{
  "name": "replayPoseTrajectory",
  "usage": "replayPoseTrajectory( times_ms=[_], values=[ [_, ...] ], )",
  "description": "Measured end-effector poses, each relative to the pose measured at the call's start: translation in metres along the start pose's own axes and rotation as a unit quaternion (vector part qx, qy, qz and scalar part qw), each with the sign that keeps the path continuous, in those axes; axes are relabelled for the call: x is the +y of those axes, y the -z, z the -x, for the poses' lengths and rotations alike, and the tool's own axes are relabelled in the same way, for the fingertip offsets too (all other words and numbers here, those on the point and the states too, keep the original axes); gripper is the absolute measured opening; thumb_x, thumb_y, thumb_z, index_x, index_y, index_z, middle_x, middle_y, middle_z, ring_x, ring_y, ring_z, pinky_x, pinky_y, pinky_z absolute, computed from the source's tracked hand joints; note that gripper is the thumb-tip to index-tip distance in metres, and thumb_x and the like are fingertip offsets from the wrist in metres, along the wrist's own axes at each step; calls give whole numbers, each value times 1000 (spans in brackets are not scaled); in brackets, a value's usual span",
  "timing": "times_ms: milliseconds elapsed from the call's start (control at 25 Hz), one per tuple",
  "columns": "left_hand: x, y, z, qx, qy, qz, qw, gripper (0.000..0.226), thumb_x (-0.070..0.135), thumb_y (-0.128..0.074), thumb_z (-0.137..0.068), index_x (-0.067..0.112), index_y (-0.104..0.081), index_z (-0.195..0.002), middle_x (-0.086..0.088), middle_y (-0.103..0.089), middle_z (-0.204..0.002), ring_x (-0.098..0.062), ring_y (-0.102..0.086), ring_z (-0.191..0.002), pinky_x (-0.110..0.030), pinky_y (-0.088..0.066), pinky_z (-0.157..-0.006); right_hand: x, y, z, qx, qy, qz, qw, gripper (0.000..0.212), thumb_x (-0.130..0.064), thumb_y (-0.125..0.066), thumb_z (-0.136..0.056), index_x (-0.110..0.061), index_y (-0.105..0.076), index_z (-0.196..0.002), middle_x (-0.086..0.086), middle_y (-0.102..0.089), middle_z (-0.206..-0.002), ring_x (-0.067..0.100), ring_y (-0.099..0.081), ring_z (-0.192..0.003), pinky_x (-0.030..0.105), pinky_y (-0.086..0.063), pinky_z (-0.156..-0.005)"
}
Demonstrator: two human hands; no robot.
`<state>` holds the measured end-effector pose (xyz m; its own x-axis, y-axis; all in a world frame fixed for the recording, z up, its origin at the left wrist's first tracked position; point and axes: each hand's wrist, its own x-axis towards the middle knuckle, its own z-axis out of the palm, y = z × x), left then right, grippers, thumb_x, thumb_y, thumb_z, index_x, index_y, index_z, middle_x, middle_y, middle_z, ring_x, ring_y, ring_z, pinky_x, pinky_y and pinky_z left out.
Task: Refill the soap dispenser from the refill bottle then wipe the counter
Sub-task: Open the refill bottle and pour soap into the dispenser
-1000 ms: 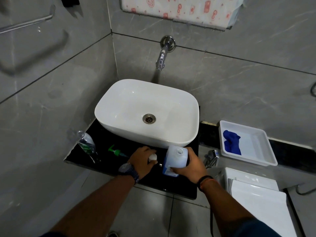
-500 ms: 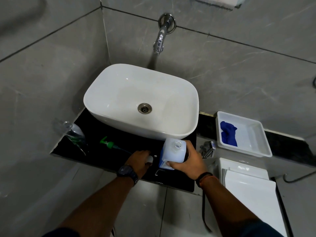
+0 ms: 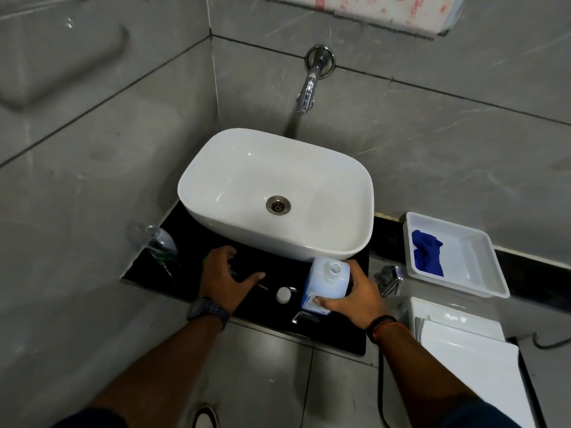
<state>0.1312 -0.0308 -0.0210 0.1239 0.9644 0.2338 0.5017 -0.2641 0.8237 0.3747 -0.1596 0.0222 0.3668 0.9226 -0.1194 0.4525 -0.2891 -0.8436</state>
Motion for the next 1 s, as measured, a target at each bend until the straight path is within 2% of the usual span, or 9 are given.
replayPoseTrajectory(
  times_ms=[160, 280, 480, 600, 680, 800, 1000],
  values=[
    [-21, 56, -22, 179, 42, -110, 977, 70, 36, -92, -43, 3, -50, -88, -20, -53, -88, -36, -50, -84, -45, -43, -72, -26, 0, 0, 4, 25, 12, 1000, 69, -45, -90, -47, -44, -52, -105, -18, -67, -95, -7, -61, -86, 17, -51, -70],
    [-31, 83, -33, 218, 79, -167, 958, 70, 30, -92, -41, 0, -49, -88, -27, -53, -89, -43, -49, -89, -51, -39, -74, -55, -1, 1, 46, 74, -4, 996, 63, -48, -87, -46, -34, -51, -96, -14, -65, -88, 1, -63, -80, 25, -55, -64],
    [-46, 94, -43, 224, 146, -93, 959, 95, 23, -92, -40, 5, -41, -118, -27, -47, -120, -43, -45, -109, -52, -41, -87, -106, -5, -13, 100, 138, -33, 985, 62, -47, -88, -45, -34, -49, -91, -17, -63, -86, 2, -62, -79, 13, -49, -59],
    [-58, 93, -57, 165, 179, -40, 969, 102, 20, -92, -45, 7, -38, -130, -23, -45, -132, -38, -44, -121, -50, -38, -99, -127, -9, -24, 98, 140, -38, 985, 62, -41, -91, -47, -36, -48, -91, -18, -64, -89, 0, -61, -81, 11, -48, -63],
    [-65, 91, -67, 119, 195, -12, 974, 88, 18, -91, -49, 4, -46, -124, -23, -51, -128, -37, -49, -118, -48, -40, -99, -136, -13, -29, 94, 137, -44, 985, 62, -39, -91, -48, -36, -48, -92, -19, -63, -90, 0, -61, -84, 13, -49, -66],
    [-65, 90, -71, 86, 184, 0, 979, 63, 15, -90, -52, 1, -57, -103, -24, -61, -110, -38, -58, -102, -48, -47, -88, -144, -18, -31, 96, 140, -53, 984, 62, -39, -91, -49, -38, -47, -93, -23, -62, -92, 0, -60, -88, 13, -49, -68],
    [-25, 90, -77, 139, 115, 29, 983, 70, 16, -91, -48, 5, -59, -110, -24, -55, -113, -37, -54, -104, -41, -45, -90, -165, -11, -29, 109, 141, -64, 982, 62, -40, -90, -49, -42, -46, -93, -25, -59, -94, 1, -59, -89, 22, -54, -70]
  ],
)
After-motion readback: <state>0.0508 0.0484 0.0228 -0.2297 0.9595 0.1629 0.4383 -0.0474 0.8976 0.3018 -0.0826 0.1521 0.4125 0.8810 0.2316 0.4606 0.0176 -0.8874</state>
